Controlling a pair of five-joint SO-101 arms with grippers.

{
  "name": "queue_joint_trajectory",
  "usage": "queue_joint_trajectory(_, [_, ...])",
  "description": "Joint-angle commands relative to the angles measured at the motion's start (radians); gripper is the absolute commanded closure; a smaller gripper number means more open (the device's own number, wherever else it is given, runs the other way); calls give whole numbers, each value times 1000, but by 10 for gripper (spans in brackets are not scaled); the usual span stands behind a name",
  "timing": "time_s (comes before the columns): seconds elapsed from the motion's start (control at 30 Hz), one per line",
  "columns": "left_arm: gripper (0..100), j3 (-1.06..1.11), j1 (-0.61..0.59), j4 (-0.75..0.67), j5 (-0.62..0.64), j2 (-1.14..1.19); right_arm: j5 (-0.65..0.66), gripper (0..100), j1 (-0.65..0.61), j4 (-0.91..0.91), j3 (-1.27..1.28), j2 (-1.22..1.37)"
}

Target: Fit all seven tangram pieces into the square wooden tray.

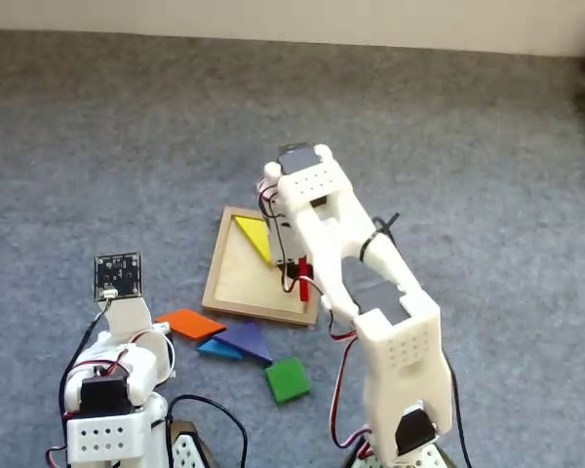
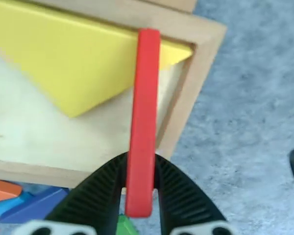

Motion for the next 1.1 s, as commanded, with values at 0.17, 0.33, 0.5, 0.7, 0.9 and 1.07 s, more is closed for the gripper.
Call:
queue_joint_trajectory(0.17, [994,19,10,5,-9,-53,6,860,-51,-4,-8,-79])
queue_joint_trajectory(0.33, [994,19,10,5,-9,-53,3,860,-73,54,-15,-84])
queue_joint_trajectory(0.5, [994,19,10,5,-9,-53,2,860,-120,74,-111,-88])
queue_joint_trajectory(0.7, [994,19,10,5,-9,-53,2,860,-160,94,-153,-88])
queue_joint_trajectory(0.9, [994,19,10,5,-9,-53,2,860,-160,94,-159,-88])
queue_joint_trajectory(1.07, [994,19,10,5,-9,-53,8,896,-168,85,-174,-91])
